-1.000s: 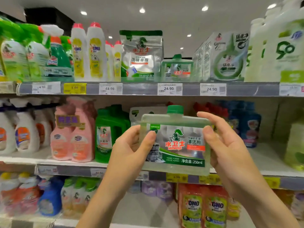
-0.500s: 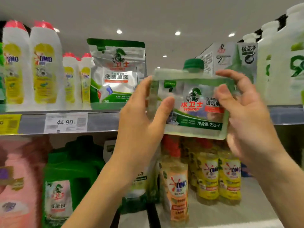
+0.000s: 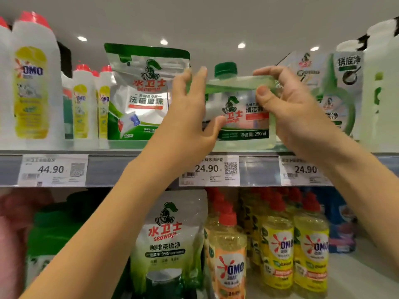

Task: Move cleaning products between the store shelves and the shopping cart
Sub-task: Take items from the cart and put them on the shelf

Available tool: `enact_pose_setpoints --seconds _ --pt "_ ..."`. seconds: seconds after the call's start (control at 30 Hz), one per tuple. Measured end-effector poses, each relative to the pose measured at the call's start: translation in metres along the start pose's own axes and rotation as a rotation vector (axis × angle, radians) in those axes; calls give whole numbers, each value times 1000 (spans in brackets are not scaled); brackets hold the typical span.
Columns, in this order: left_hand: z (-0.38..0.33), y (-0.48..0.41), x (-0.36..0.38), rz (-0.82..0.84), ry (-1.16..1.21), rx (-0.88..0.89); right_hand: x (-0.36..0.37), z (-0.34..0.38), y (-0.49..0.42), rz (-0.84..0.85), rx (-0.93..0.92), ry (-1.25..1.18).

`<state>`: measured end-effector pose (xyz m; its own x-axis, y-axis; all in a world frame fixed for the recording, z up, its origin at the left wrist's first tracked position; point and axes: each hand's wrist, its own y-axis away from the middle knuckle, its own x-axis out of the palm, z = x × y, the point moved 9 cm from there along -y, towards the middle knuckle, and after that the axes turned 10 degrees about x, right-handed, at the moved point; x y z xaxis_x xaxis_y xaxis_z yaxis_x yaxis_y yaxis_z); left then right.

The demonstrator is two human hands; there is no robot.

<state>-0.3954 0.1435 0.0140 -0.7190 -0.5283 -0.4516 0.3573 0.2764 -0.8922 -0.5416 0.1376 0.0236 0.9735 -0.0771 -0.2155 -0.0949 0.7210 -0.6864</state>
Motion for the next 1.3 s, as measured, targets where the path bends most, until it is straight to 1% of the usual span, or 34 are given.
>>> enact_pose_setpoints --seconds 0.17,0.2,0.27,0.33,0.4,0.47,0.57,0.77,0.97,1.3 --pt "-4 -2 7 82 -78 -12 -4 -10 -5 39 107 126" --pt "-4 -3 9 101 -93 -18 -2 -9 -4 61 88 219" --pt "-7 -8 9 136 -120 -17 3 -1 -1 92 -31 547" --pt "-9 -13 7 200 -213 -7 5 7 -2 64 -143 841" --pt "-10 -19 7 286 -348 6 4 16 -5 12 -208 1002" --pt "-11 -24 8 334 -440 10 3 19 -11 -11 -206 1098" --pt "-10 -29 13 342 -474 -18 8 18 -18 -9 -190 1157" --pt "5 -40 24 267 -479 -58 15 7 -35 -6 -166 1253" --pt "16 -46 36 360 -516 -66 17 -8 -48 26 -79 1273" --pt "28 -48 46 413 -535 -89 20 -19 -59 13 -32 1300"
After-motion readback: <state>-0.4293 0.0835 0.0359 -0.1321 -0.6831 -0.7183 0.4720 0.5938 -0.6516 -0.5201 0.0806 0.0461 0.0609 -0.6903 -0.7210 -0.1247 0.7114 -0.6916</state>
